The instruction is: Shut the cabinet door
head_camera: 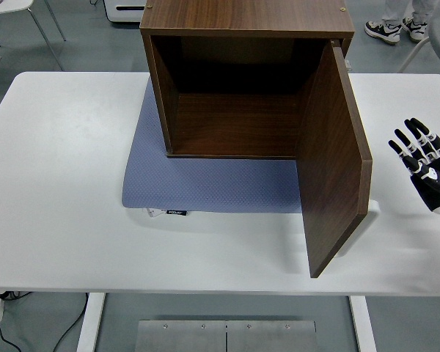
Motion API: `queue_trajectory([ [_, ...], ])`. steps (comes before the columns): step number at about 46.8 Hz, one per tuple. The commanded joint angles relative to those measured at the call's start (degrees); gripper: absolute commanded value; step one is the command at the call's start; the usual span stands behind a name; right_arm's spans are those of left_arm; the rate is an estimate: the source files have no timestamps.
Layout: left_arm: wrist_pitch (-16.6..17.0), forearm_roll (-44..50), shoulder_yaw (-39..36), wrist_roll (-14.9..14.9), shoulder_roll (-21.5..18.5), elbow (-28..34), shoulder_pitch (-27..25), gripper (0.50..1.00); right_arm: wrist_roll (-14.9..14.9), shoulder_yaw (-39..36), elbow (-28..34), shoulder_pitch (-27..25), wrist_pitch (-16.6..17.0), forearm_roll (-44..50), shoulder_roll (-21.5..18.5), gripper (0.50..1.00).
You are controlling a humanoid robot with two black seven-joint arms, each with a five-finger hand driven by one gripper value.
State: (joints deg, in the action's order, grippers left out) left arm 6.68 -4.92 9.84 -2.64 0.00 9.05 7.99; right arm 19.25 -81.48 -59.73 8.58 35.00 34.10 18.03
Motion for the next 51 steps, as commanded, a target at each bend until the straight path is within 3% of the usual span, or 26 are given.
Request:
queue_trajectory([
  [1, 0.00, 0.00, 0.00, 0.00, 0.00, 0.00, 0.00, 1.000, 0.00, 0.00, 0.05, 0.03, 0.00, 0.00, -0.10, 1.000],
  [51, 0.09, 0.00, 0.00, 0.00, 0.00, 0.00, 0.71, 1.000, 0.00, 0.00, 0.05, 0.38, 0.00, 0.00, -0.27, 1.000],
])
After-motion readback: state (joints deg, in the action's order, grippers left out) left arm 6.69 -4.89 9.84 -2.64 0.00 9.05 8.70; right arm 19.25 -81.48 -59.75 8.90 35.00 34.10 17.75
